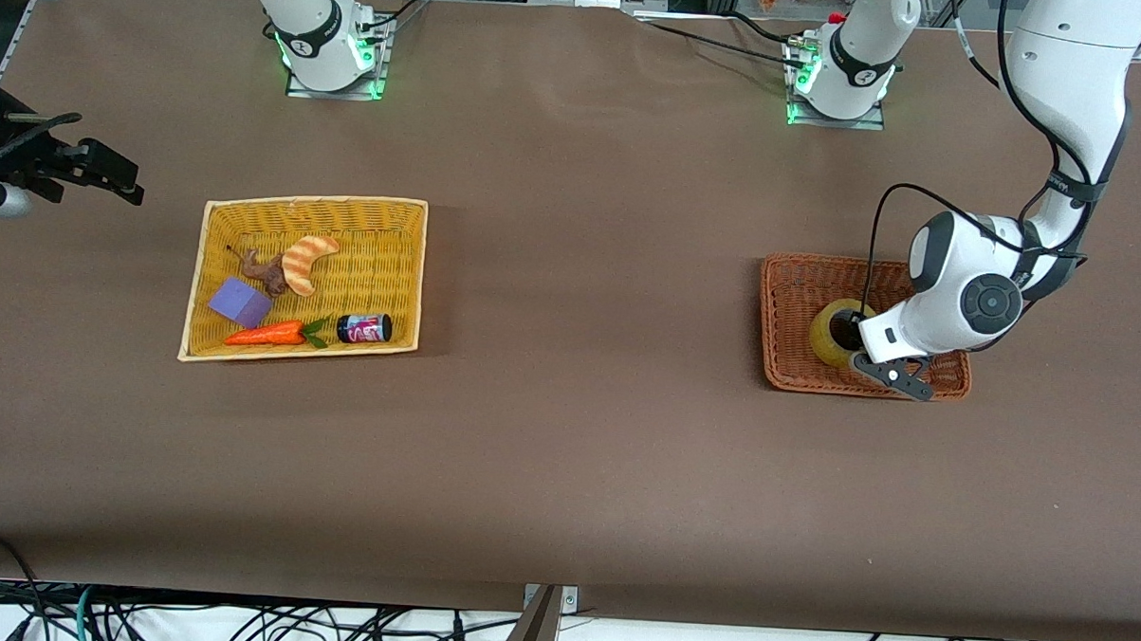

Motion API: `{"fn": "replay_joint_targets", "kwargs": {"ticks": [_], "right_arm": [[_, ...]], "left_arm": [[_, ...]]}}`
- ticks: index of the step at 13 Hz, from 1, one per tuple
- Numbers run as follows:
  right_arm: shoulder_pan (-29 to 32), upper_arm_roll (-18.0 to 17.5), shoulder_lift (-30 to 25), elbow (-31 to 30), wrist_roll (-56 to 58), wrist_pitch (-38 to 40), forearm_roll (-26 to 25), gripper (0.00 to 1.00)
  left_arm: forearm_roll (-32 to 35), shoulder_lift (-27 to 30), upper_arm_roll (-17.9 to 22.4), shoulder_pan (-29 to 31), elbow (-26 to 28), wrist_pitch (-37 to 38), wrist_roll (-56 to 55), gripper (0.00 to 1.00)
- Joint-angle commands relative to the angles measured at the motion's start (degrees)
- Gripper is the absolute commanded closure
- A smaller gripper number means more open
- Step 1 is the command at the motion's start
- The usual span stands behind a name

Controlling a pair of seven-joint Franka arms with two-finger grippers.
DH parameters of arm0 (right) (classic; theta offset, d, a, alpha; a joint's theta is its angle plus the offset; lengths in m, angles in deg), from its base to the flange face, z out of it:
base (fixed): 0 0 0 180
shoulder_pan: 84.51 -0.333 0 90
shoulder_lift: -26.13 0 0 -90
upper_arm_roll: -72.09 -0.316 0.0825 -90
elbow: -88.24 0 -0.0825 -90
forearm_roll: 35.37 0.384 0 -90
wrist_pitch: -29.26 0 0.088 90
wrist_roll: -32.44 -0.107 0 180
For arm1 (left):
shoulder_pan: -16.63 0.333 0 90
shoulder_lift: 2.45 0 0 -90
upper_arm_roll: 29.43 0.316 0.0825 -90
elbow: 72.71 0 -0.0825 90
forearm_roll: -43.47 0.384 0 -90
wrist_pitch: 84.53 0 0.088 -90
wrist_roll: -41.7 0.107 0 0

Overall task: Transfer tape with both arms
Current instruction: 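Open the left gripper and lift it away from the basket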

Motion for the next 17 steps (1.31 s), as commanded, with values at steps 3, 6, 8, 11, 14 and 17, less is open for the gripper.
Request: {"fn": "replay_joint_targets", "kwargs": {"ticks": [3,6,8,11,14,17], "right_arm": [[0.3,-0.1,-0.3,0.4,0.5,0.5,0.2,0.0],[0.3,0.0,-0.3,0.3,0.5,0.5,0.2,0.0],[0.3,0.0,-0.3,0.4,0.5,0.4,0.2,0.0],[0.5,0.1,-0.3,0.4,0.5,0.4,0.2,0.0],[0.5,0.1,-0.3,0.4,0.6,0.5,0.2,0.0],[0.6,0.2,-0.3,0.4,0.7,0.4,0.2,0.0]], "left_arm": [[-11.0,1.0,0.4,-0.9,-12.3,21.8,0.9,0.0],[-11.0,1.5,0.4,-0.9,-24.4,35.5,-6.5,0.0],[-10.8,4.5,0.4,-1.0,-28.9,38.9,-12.3,0.0],[-10.3,9.9,0.6,-1.9,-32.9,42.6,-12.6,0.0],[-9.1,12.7,3.9,-2.4,-38.8,49.2,-12.6,0.0],[-10.1,17.7,9.0,-3.6,-39.7,56.5,-11.8,0.0]]}}
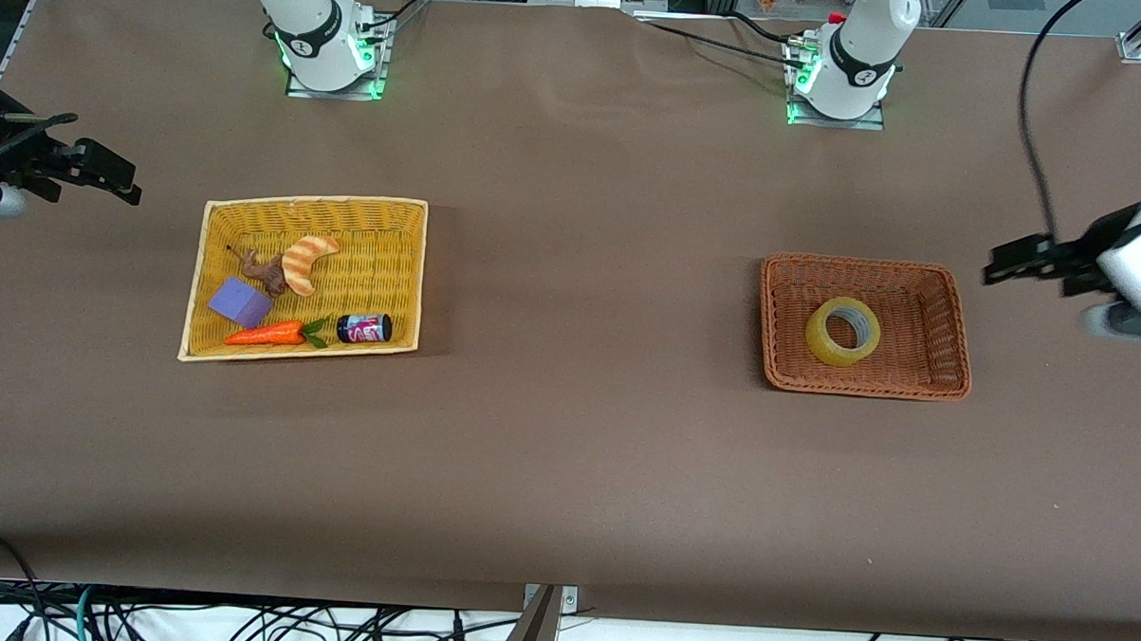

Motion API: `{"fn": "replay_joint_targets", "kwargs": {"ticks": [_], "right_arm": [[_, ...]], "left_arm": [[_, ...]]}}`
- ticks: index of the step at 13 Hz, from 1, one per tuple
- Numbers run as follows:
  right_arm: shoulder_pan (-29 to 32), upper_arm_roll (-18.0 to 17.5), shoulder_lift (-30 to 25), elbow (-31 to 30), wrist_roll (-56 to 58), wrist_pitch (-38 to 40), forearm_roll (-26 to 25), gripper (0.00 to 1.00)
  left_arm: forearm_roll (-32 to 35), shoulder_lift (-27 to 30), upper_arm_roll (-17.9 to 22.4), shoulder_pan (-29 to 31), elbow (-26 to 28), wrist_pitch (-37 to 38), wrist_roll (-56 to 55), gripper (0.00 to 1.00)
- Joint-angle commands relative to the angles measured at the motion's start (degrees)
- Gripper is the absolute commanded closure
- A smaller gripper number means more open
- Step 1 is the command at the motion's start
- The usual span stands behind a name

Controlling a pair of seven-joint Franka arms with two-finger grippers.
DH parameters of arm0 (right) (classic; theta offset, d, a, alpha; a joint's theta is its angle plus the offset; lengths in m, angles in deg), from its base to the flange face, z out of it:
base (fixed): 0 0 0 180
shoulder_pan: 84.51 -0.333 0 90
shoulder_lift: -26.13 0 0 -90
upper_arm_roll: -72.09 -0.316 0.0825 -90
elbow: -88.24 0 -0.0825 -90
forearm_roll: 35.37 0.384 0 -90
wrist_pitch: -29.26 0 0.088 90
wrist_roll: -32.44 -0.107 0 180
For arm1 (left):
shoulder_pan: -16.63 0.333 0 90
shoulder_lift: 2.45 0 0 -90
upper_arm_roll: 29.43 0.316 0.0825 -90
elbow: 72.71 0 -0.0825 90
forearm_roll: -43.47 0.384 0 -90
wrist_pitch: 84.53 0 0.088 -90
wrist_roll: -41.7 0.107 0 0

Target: Transfer tape with both arms

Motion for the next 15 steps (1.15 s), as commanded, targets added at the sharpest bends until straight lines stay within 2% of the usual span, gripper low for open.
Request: {"fn": "replay_joint_targets", "kwargs": {"ticks": [1,4,7,12,15], "right_arm": [[0.6,-0.1,-0.3,0.4,0.7,0.4,0.2,0.0],[0.6,0.5,-0.3,0.4,0.6,0.4,0.2,0.0],[0.6,0.5,-0.3,0.3,0.6,0.4,0.2,0.0],[0.7,0.7,-0.3,0.3,0.6,0.4,0.2,0.0],[0.7,0.7,-0.3,0.3,0.6,0.4,0.2,0.0]], "left_arm": [[0.1,2.7,2.3,-3.4,0.1,4.6,0.1,0.0],[0.7,2.2,2.2,-5.1,2.8,5.0,0.0,0.0],[0.0,2.4,0.7,-5.1,2.5,1.9,0.0,0.0],[-0.1,1.7,0.6,-5.3,2.0,0.2,0.0,0.0],[-2.6,1.3,0.7,-4.6,2.0,0.1,0.1,0.0]]}}
